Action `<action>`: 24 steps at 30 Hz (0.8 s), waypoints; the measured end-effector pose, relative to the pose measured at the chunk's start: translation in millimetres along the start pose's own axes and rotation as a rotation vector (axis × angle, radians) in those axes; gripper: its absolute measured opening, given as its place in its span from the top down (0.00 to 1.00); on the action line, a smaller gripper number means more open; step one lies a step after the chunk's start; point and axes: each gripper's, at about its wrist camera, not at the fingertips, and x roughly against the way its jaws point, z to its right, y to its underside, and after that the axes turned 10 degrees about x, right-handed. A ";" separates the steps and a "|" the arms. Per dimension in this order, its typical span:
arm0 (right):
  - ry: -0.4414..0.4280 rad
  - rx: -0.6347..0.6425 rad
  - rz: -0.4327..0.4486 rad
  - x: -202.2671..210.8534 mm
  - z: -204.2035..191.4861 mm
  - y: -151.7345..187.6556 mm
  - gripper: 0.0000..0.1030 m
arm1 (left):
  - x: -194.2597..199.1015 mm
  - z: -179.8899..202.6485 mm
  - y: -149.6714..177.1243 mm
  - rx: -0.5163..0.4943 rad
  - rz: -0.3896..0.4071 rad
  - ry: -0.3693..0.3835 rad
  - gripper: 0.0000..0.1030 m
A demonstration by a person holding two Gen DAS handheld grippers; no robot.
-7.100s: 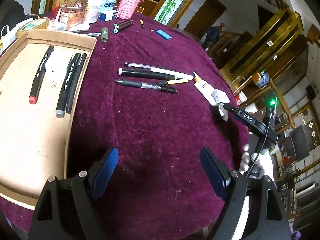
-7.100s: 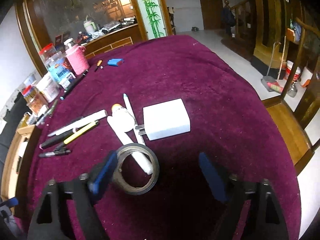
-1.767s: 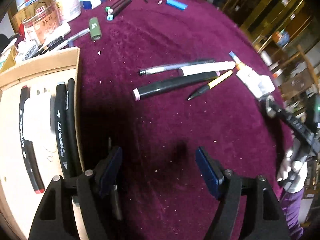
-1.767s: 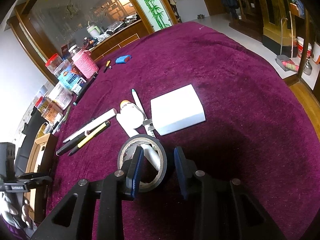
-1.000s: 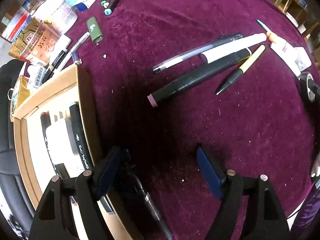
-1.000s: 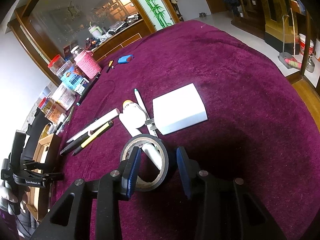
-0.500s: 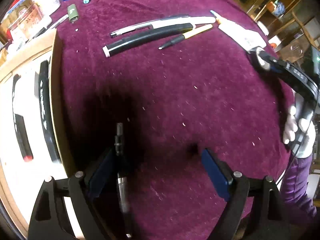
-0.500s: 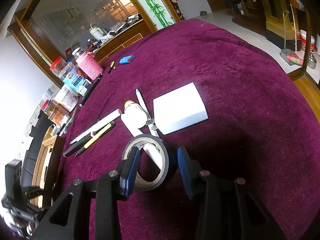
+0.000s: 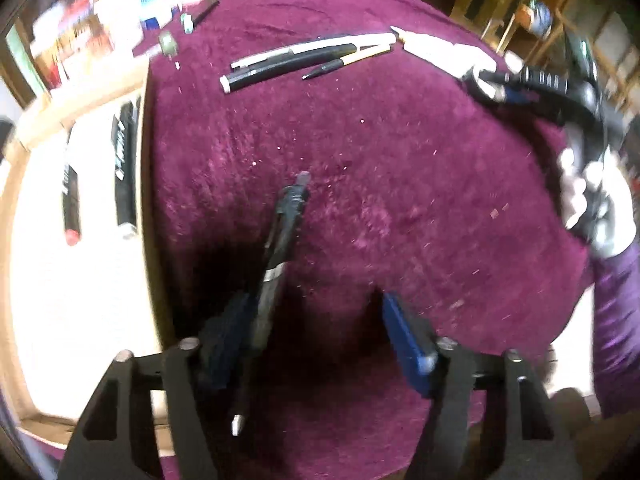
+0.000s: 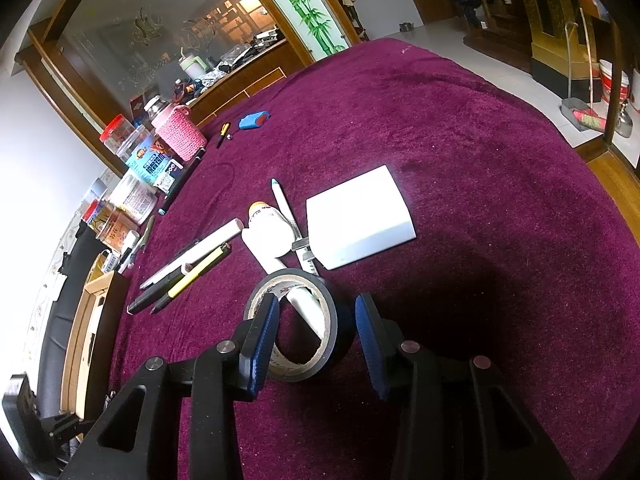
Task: Organize rigid objects
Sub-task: 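Grasp a clear black-capped ballpoint pen from the table with the left tool, then drop ballpoint pen in tray with left tool while right tool brings black tape roll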
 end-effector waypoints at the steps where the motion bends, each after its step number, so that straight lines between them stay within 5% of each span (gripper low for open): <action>1: 0.001 0.000 0.001 -0.2 -0.2 -0.1 0.59 | -1.0 -2.8 4.8 -0.010 0.012 -0.025 0.48; 8: 0.000 0.001 0.001 -0.1 -0.1 0.1 0.59 | -4.2 -13.6 -0.3 0.042 0.047 -0.078 0.86; 11: 0.008 0.007 -0.001 -0.2 -0.7 -0.3 0.61 | -0.9 -22.5 3.8 0.073 0.063 -0.053 0.88; 14: 0.006 0.015 0.011 4.0 -1.2 -1.6 0.83 | 3.9 -27.2 5.3 0.101 0.094 -0.019 0.90; 24: -0.019 0.041 0.071 36.5 -24.0 1.2 0.83 | 44.9 -48.0 13.9 0.143 0.234 0.180 0.90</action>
